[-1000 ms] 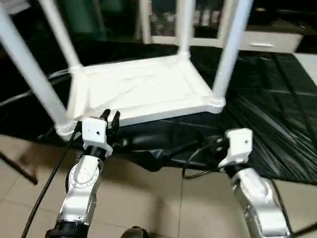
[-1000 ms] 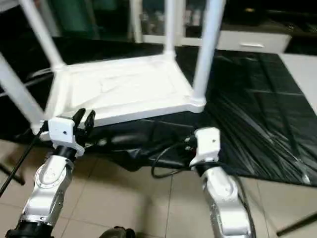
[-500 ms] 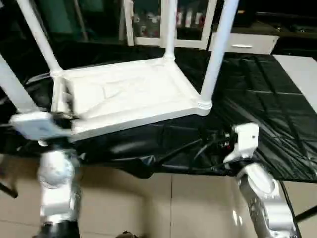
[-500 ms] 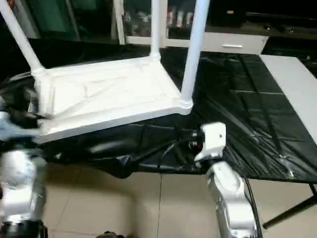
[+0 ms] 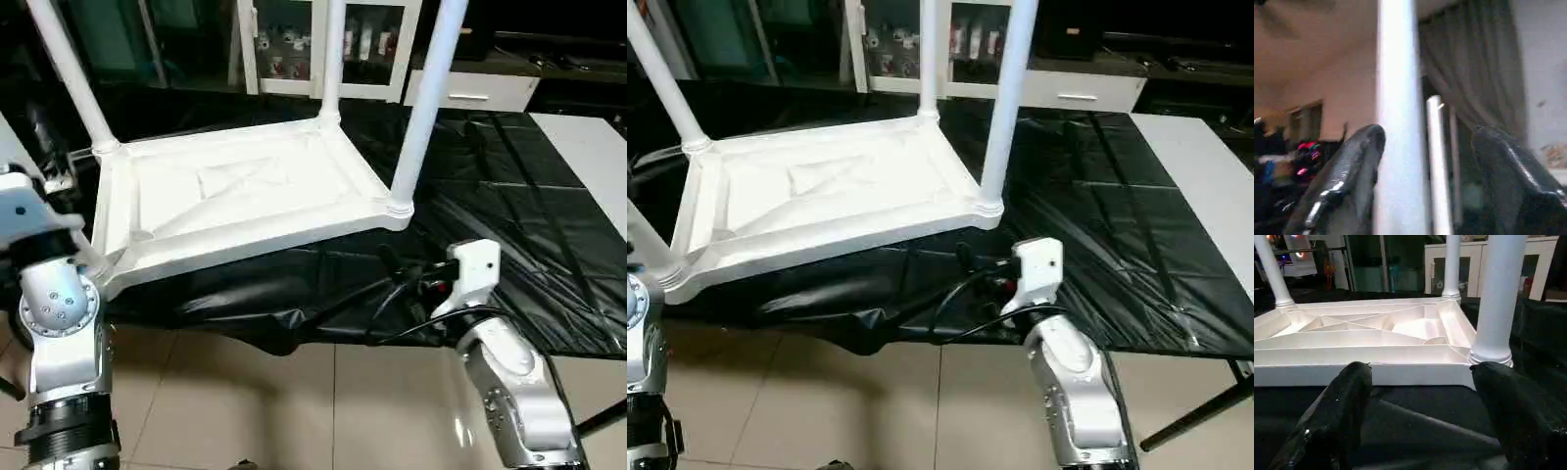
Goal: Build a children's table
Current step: Rotate table base
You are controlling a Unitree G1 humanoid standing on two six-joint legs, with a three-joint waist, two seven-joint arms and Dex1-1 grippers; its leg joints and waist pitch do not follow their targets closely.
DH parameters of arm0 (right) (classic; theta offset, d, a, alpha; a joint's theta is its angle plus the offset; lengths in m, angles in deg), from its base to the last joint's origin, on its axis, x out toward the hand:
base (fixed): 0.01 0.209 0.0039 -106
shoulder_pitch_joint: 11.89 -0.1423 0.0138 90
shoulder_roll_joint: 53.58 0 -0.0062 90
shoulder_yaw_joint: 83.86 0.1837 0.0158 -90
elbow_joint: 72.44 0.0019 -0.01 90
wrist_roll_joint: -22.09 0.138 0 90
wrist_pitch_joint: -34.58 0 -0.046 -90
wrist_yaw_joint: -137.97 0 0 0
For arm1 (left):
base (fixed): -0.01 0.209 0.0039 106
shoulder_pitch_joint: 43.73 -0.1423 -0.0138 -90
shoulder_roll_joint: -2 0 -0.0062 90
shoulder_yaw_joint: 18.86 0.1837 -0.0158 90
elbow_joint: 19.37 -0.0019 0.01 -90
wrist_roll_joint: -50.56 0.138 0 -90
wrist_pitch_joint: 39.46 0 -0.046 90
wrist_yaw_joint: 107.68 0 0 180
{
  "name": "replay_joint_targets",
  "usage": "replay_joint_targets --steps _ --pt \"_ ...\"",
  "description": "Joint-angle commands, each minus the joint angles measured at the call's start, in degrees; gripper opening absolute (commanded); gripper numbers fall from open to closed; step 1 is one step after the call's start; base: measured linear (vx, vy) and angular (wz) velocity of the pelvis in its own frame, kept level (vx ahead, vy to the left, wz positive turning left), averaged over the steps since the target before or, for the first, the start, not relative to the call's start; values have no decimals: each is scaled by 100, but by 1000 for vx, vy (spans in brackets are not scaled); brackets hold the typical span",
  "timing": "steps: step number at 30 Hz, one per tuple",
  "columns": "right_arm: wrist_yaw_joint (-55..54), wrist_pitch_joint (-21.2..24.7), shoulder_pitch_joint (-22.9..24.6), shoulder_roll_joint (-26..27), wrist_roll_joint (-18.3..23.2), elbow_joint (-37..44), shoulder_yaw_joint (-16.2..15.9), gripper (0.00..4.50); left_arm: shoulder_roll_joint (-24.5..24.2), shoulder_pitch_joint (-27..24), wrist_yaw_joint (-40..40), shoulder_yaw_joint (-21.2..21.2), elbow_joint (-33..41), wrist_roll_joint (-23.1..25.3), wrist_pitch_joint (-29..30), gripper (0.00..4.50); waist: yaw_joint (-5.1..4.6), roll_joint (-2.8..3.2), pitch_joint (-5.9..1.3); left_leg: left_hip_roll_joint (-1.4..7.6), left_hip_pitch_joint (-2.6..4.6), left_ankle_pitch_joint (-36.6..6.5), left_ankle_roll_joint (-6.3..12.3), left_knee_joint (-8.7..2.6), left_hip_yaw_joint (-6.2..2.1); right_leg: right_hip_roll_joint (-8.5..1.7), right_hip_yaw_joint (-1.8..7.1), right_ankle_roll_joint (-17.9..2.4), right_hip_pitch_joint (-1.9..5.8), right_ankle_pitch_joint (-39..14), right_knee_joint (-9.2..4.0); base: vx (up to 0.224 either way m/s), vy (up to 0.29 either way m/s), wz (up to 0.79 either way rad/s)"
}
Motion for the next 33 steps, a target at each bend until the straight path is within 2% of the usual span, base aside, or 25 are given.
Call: replay_joint_targets --steps 1,2,3,5,6,7,8,9,10,14,16,18,19,21,22,24,25,26,27,29,30,32,33 --pt "54 101 -25 6 58 81 -57 363 -90 198 -198 -167 -288 -68 174 358 8 134 -313 348 175 -2780 -418 -574 -184 -267 281 -724 87 -1455 -402 0 0 0" --pt "59 113 4 23 47 96 -82 363 -88 317 116 -151 -568 -438 337 374 9 113 -309 339 180 -2851 -432 -573 -176 -269 281 -737 80 -1521 -410 0 0 0" --pt "53 115 10 35 36 95 -96 363 -95 355 287 -130 -677 -574 417 383 35 162 -311 334 210 -2939 -460 -566 -175 -266 288 -762 42 -1584 -419 0 0 0" --pt "53 118 21 44 29 98 -108 363 -98 373 382 -132 -802 -655 479 389 36 163 -307 349 187 -3008 -497 -589 -193 -269 284 -786 58 -1583 -410 0 0 0" --pt "54 142 34 50 26 96 -118 363 -94 382 442 -162 -1007 -743 619 395 40 187 -310 348 195 -3049 -517 -588 -190 -265 286 -790 47 -1566 -410 0 0 0" --pt "57 154 41 52 24 92 -123 363 -87 384 444 -201 -1159 -795 686 406 27 162 -307 336 182 -3048 -508 -592 -189 -266 288 -792 57 -1529 -405 0 0 0" --pt "63 158 51 44 28 90 -125 363 -30 400 689 -239 -1318 -1080 827 406 28 164 -311 335 173 -3024 -501 -591 -187 -274 290 -790 65 -1536 -406 0 0 0" --pt "66 158 55 39 30 84 -127 363 9 415 879 -260 -1423 -1288 918 426 32 165 -319 339 177 -2997 -498 -591 -185 -282 292 -799 66 -1530 -406 0 0 0" --pt "71 158 56 35 36 80 -126 363 9 412 948 -253 -1524 -1312 948 431 30 181 -311 335 182 -3007 -498 -590 -172 -280 297 -820 46 -1557 -422 0 0 0" --pt "111 179 64 -8 29 94 -144 363 108 270 1780 17 -1558 -1683 1030 448 43 188 -324 362 178 -2944 -483 -599 -174 -286 298 -905 65 -1305 -402 0 0 0" --pt "167 237 76 -63 25 93 -179 363 49 107 2505 341 -1625 -1764 1182 448 58 192 -322 360 188 -2910 -446 -595 -157 -288 303 -918 56 -1313 -408 0 0 0" --pt "251 314 104 -134 21 97 -231 363 -47 -37 3067 655 -1705 -1715 1366 448 101 201 -316 370 204 -2942 -430 -599 -139 -279 317 -883 39 -1409 -413 0 0 0" --pt "387 425 148 -252 3 100 -315 363 -188 -110 3645 1048 -1878 -1547 1461 448 160 225 -300 376 234 -3045 -450 -605 -126 -281 338 -823 6 -1630 -448 0 0 0" --pt "436 472 163 -297 -3 101 -343 363 -218 -114 3846 1160 -1921 -1529 1553 448 219 229 -296 383 260 -3129 -483 -610 -119 -283 354 -778 -13 -1809 -448 0 0 0" --pt "522 513 180 -382 -30 88 -385 363 -262 -101 4091 1400 -1948 -1399 1621 448 262 177 -275 384 296 -3291 -517 -617 -93 -290 388 -744 -60 -2081 -479 0 0 0" --pt "638 563 186 -516 -73 52 -429 363 -277 39 4377 1815 -2108 -1087 1749 448 273 168 -275 385 288 -3257 -493 -626 -91 -304 406 -687 -49 -2258 -490 0 0 0" --pt "672 602 179 -572 -95 39 -443 363 -233 153 4510 1965 -2230 -993 1728 448 286 188 -250 392 333 -3359 -513 -634 -74 -286 425 -573 -105 -2526 -538 0 0 0" --pt "692 608 163 -624 -134 26 -459 363 -138 332 4473 2045 -2430 -875 1705 448 297 180 -247 384 354 -3414 -539 -627 -64 -284 433 -532 -126 -2647 -549 -52 14 13" --pt "691 601 139 -659 -169 13 -460 363 -16 527 4420 2110 -2642 -772 1657 448 295 159 -228 378 369 -3554 -574 -636 -69 -309 446 -462 -130 -2978 -586 -52 14 13" --pt "646 634 65 -681 -175 -22 -404 363 225 922 4348 2297 -3045 -562 1527 448 278 133 -236 375 322 -3532 -561 -652 -102 -330 431 -410 -83 -3130 -597 -51 26 4" --pt "614 649 29 -689 -176 -35 -382 363 335 1099 4309 2406 -3224 -474 1470 448 284 128 -243 372 326 -3547 -563 -646 -108 -338 427 -393 -86 -3179 -601 -52 29 0" --pt "541 688 -36 -695 -184 -54 -343 363 645 1480 4309 2563 -3609 -391 1373 448 248 123 -215 370 342 -3745 -567 -652 -127 -338 401 -371 -101 -3378 -650 -61 22 -1" --pt "490 755 -66 -716 -188 -45 -311 363 960 1811 4309 2687 -3934 -350 1324 448 237 111 -210 359 355 -3866 -575 -650 -142 -340 367 -347 -84 -3516 -677 -96 40 -2"
